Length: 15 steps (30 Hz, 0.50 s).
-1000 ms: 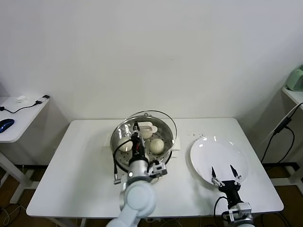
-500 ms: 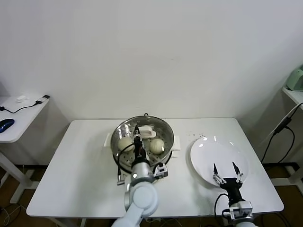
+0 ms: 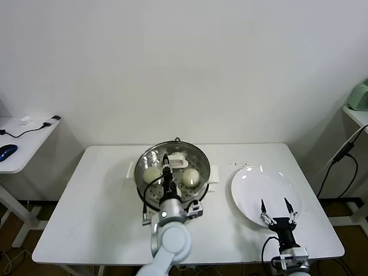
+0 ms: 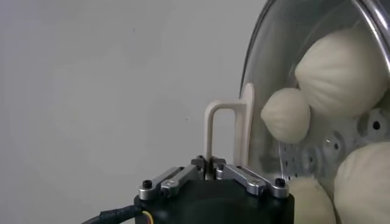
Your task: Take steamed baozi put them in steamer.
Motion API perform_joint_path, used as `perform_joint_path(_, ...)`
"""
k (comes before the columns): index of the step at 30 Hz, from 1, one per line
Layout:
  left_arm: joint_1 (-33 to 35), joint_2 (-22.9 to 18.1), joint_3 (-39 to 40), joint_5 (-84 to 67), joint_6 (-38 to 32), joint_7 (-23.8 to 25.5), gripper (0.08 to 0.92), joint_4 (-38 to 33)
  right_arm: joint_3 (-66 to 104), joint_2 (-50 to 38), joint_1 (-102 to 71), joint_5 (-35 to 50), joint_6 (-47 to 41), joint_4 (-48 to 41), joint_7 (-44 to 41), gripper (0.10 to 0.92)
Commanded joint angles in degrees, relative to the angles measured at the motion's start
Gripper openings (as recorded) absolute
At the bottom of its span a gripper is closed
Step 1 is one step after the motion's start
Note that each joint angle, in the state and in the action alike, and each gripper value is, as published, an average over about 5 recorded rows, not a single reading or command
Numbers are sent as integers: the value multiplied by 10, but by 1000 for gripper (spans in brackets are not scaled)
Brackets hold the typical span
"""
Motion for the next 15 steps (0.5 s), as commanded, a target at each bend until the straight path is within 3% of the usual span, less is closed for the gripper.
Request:
perform_joint_path(1,0,-1,3,5,-5,-2,192,-2,-1,1,0,-2,5,1,-1,823)
perform_joint_path(7,2,4,13,-13,-7,-1,360,-28,0,0,-3,-4,0,7,-5,823)
perform_joint_path(15,30,43,21,-82,-19,-7,594,-105,-5,-1,-1,-8,-6,9,-11,823)
